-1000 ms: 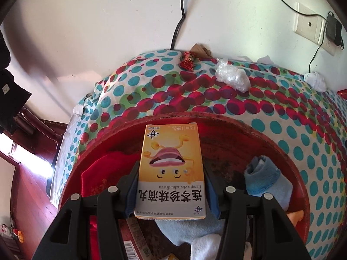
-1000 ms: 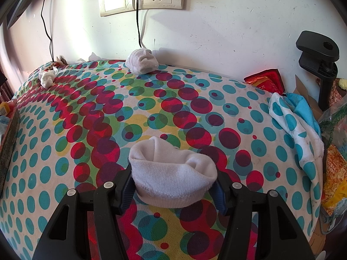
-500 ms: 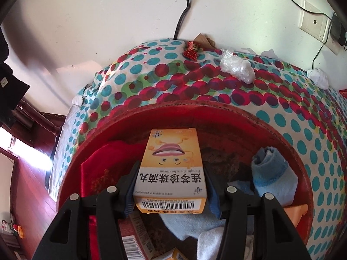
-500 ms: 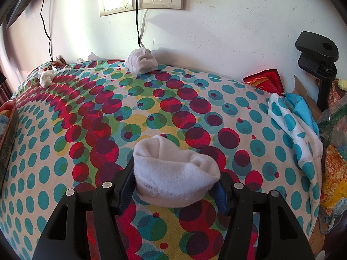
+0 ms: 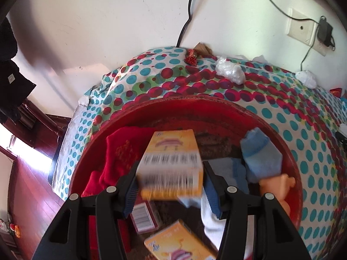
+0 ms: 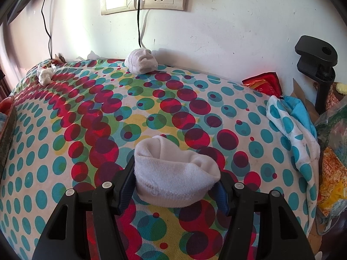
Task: Organize objects
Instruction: 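Lower the yellow box into the basin and open the left tool, then carry the held white sock toward the red basin with the right tool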
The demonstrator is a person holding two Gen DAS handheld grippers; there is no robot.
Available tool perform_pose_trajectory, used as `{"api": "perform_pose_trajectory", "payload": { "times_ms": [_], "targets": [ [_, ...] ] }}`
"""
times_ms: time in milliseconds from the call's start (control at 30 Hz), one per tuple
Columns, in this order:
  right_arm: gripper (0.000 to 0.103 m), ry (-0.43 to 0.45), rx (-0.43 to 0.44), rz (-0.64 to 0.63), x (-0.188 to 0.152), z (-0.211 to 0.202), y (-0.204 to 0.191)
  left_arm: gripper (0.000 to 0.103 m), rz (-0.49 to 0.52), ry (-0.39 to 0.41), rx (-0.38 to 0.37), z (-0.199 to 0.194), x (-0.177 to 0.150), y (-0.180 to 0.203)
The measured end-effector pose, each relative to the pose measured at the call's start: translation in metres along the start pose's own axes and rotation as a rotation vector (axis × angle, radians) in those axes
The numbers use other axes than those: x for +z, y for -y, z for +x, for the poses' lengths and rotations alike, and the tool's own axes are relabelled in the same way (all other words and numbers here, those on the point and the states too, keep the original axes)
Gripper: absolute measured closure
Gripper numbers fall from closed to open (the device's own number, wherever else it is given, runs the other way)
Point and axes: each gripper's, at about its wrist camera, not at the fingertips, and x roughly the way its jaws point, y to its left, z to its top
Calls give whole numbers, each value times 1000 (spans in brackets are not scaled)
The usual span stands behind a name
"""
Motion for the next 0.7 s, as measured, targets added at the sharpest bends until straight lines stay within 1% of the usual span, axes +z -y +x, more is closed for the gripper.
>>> {"api": "perform_pose_trajectory", "payload": {
  "times_ms": [100, 333, 433, 500, 700],
  "targets": [
    [44, 1, -6, -5, 1, 0, -1, 48, 2, 10, -17, -10, -9, 1],
    [44, 3, -16, -13, 1, -1, -6, 48, 9, 37, 5, -30, -30, -3],
    [44, 4, -19, -16, 1, -3, -6, 48, -16, 57, 11, -39, -40, -9],
    [44, 3, -17, -14, 1, -3, -9, 48, -37, 63, -4, -43, -45, -14],
    [44, 4, -18, -15, 2, -2, -12, 48, -138, 105, 22, -56, -66, -35]
  ]
}}
